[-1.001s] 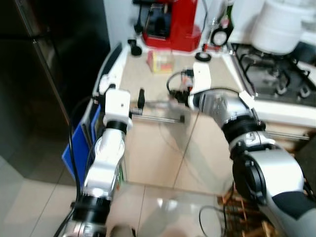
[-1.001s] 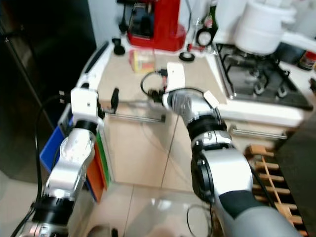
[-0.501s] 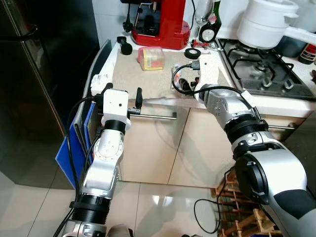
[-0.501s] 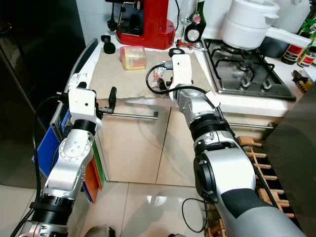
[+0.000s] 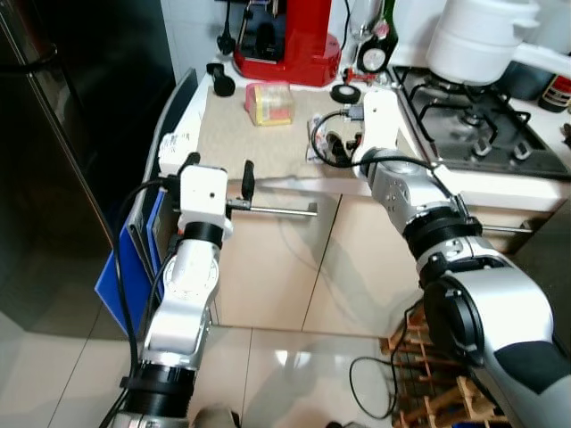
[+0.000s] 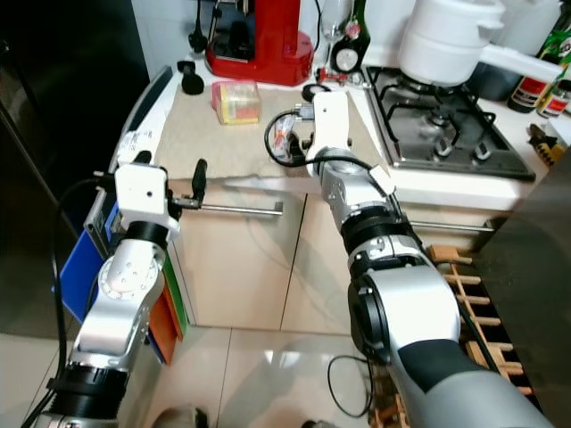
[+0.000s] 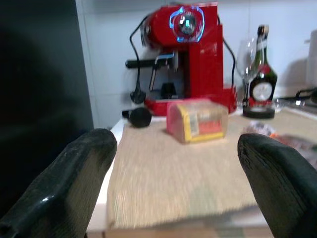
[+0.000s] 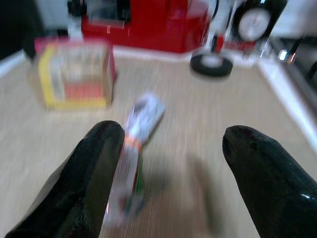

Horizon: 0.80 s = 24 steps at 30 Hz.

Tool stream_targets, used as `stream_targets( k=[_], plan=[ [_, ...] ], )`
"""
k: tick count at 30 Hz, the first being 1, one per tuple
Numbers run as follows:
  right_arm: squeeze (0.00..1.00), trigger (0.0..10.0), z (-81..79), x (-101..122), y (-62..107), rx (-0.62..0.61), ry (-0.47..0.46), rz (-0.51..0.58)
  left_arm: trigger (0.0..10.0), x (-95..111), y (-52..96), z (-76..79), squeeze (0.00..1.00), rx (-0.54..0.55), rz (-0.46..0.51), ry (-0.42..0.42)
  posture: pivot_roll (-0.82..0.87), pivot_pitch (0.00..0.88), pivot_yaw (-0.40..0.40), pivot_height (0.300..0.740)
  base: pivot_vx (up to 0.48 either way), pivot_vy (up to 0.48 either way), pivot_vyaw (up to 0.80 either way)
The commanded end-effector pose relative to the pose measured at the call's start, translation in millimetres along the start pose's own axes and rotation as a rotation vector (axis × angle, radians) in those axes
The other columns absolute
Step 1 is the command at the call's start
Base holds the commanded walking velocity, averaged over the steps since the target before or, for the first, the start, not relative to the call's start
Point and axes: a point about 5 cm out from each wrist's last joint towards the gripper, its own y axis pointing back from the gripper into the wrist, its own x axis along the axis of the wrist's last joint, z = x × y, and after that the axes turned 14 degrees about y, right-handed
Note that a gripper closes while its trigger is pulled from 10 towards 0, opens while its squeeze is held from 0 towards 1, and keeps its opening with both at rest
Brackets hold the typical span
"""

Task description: Restocking fridge

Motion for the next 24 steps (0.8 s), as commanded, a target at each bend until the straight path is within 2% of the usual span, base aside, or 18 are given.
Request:
stream_targets(
  k=[1, 2, 4, 9, 11, 21, 24],
  plan=[
    [0.07, 10.0, 3.6, 17, -0.5, -0.028, 0.001, 0.054, 10.0, 4, 1.6, 0.9, 0.00, -0.009, 0.002, 0.013, 0.20, 0.069, -0.055, 0.740, 0.341, 0.337, 0.00],
    [0.07, 10.0, 3.6, 17, -0.5, -0.028, 0.001, 0.054, 10.0, 4, 1.6, 0.9, 0.00, -0.009, 0.002, 0.013, 0.20, 0.069, -0.055, 0.740, 0.341, 0.337, 0.00],
    [0.07, 10.0, -0.1, 36, -1.6, -0.023, -0.013, 0.102, 10.0, 7, 4.6, -1.0, 0.00, -0.007, -0.002, 0.017, 0.22, 0.079, -0.059, 0.740, 0.302, 0.373, 0.00],
    [0.07, 10.0, -2.0, 42, -2.1, -0.020, -0.038, 0.114, 10.0, 8, 6.3, -1.5, 0.00, -0.009, -0.007, 0.016, 0.23, 0.084, -0.061, 0.740, 0.277, 0.392, 0.00],
    [0.07, 10.0, -7.3, 49, -2.7, -0.015, -0.072, 0.126, 10.0, 11, 8.7, -3.3, 0.00, -0.003, 0.005, -0.005, 0.24, 0.087, -0.061, 0.740, 0.157, 0.146, 0.00],
    [0.07, 10.0, -32.2, 41, -3.6, 0.042, -0.098, 0.089, 10.0, 10, 14.2, -1.9, 0.00, -0.007, -0.022, -0.012, 0.25, 0.078, -0.064, 0.740, 0.000, 0.000, 0.00],
    [0.07, 10.0, -33.3, 39, -3.9, 0.036, -0.094, 0.081, 10.0, 10, 14.8, -1.4, 0.00, -0.011, -0.022, -0.012, 0.25, 0.076, -0.065, 0.740, 0.000, 0.000, 0.00]
  ],
)
